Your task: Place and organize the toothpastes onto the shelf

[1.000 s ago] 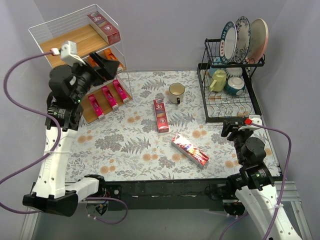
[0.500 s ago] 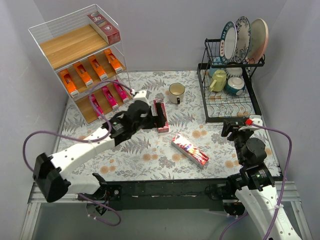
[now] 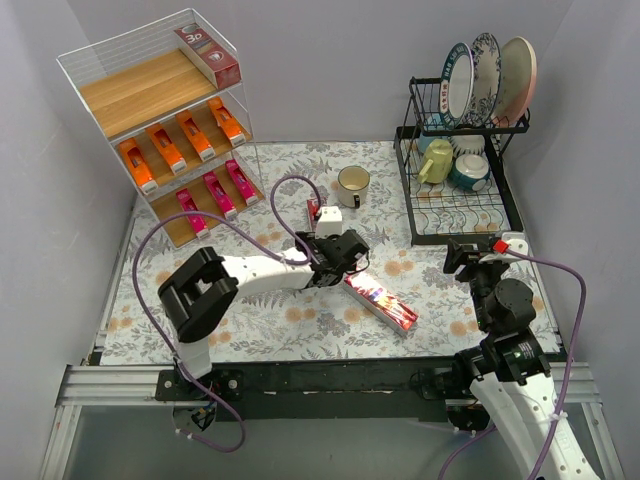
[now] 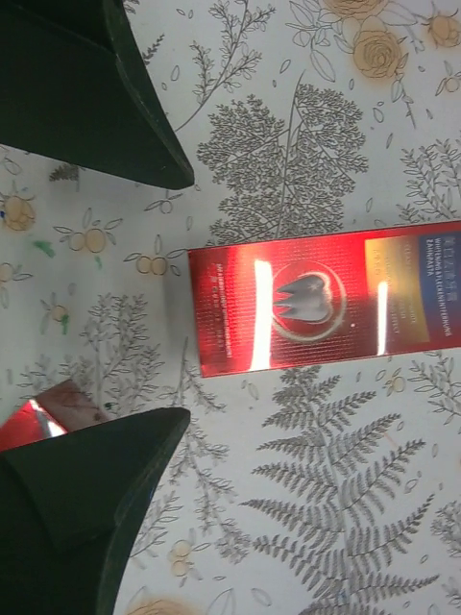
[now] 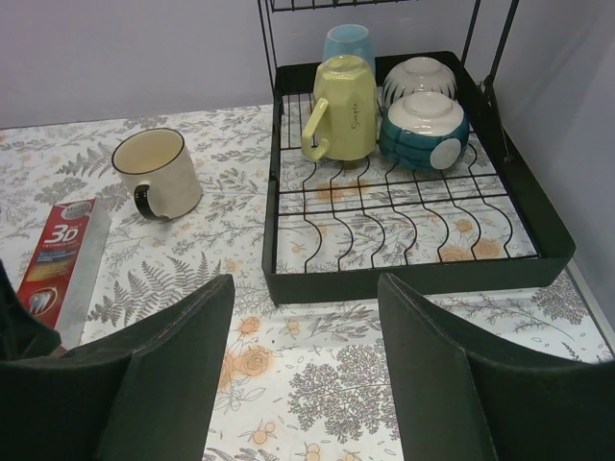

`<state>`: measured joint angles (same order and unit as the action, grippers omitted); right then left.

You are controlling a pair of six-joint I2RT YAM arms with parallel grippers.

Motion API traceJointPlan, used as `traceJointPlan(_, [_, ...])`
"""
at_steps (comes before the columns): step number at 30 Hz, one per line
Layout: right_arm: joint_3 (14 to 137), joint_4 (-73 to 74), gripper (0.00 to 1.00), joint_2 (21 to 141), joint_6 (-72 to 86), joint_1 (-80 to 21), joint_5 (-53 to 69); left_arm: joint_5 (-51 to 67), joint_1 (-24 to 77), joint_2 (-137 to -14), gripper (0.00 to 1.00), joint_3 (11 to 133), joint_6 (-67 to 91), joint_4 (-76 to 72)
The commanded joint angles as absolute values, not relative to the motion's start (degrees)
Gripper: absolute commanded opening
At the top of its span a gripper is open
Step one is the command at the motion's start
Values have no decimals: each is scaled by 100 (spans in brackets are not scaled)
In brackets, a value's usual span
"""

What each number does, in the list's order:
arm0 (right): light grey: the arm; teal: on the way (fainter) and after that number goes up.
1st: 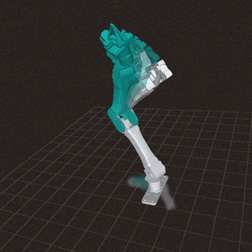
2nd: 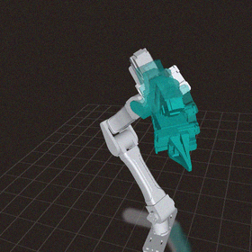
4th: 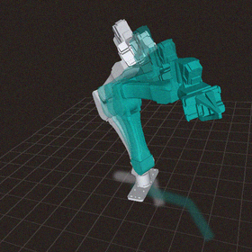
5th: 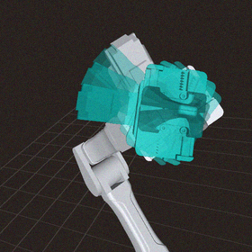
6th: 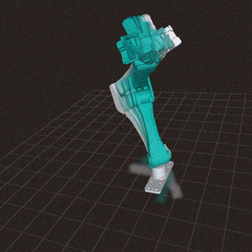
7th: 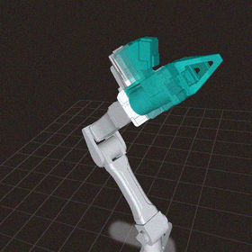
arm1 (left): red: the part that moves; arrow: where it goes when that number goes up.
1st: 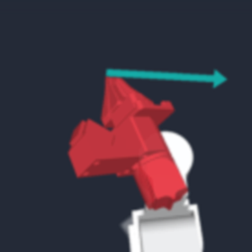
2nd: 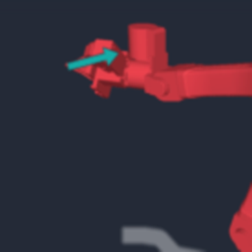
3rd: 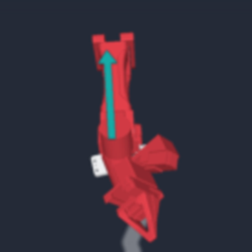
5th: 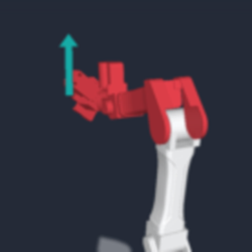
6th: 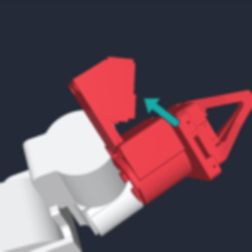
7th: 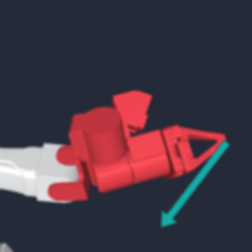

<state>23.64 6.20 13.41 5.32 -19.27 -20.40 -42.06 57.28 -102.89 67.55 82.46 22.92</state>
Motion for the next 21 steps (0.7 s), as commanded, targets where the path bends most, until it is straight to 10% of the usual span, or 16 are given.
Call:
traceJointPlan(1, [2347, 352, 69, 1248, 475, -1960, -2004, -5211, 5722, -10625, 98, 7057, 8403, 1839])
traceJointPlan(10, [2329, 343, 70, 1239, 466, -1969, -2004, -5449, 5520, -11504, 95, 6935, 8543, 959])
traceJointPlan(21, [2320, 325, 69, 1231, 457, -1969, -2021, -5388, 5502, -11453, 65, 6434, 8700, 430])
